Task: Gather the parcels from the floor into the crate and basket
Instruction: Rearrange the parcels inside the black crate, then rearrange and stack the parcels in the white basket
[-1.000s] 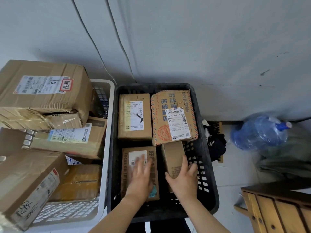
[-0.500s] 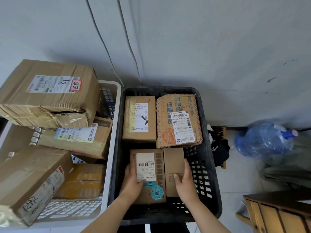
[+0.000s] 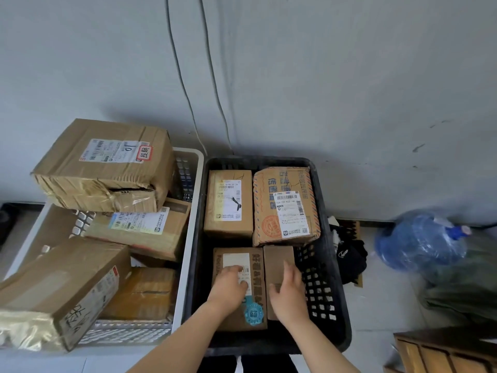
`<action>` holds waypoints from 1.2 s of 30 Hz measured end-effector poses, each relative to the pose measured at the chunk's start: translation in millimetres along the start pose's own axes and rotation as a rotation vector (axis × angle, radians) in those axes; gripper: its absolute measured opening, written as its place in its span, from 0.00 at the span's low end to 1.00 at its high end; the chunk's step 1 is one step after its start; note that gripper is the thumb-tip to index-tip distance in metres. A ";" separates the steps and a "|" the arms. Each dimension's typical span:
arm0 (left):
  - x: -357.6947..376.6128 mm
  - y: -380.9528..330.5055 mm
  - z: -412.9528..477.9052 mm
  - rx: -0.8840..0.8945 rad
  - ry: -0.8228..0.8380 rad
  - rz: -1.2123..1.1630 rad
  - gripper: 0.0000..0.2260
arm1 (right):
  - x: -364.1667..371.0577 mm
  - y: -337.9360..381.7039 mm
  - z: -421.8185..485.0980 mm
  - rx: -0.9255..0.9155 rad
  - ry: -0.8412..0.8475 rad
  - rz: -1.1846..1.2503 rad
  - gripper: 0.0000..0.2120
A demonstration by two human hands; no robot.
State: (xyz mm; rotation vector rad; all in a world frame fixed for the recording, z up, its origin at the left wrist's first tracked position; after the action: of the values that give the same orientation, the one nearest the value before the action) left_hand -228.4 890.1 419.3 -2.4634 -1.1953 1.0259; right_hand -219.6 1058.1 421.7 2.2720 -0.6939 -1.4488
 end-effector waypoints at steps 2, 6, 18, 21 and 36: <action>-6.7 -5.5 -2.0 0.003 -0.020 -0.018 0.21 | -1.6 3.8 0.4 0.013 -0.002 0.014 0.34; -15.8 -17.8 -10.0 -0.012 -0.082 -0.082 0.19 | -7.5 18.1 3.6 -0.034 -0.010 0.091 0.32; -22.7 -27.0 -71.2 0.056 -0.333 -0.249 0.14 | -33.9 47.4 -24.0 -0.227 0.074 0.027 0.20; -39.5 -14.9 -88.7 0.085 -0.411 -0.283 0.12 | -28.5 77.2 -32.1 -0.282 0.095 0.042 0.19; -274.8 170.7 -168.1 -0.066 -1.139 -0.347 0.11 | 107.9 290.8 -46.1 -0.257 0.274 0.320 0.15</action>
State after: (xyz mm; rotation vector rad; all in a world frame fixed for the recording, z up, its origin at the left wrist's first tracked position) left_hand -129.3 589.0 599.5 -1.4846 -1.8177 2.3710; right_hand -200.8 760.2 517.8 1.9997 -0.7012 -0.9935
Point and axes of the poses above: each hand's wrist, its own z-axis towards the middle knuckle, its own x-axis out of the palm, y = z × x, the point moved 4 cm from there along z, towards the middle knuckle, and after that the axes turned 10 degrees about -x, right-handed, at the moved point
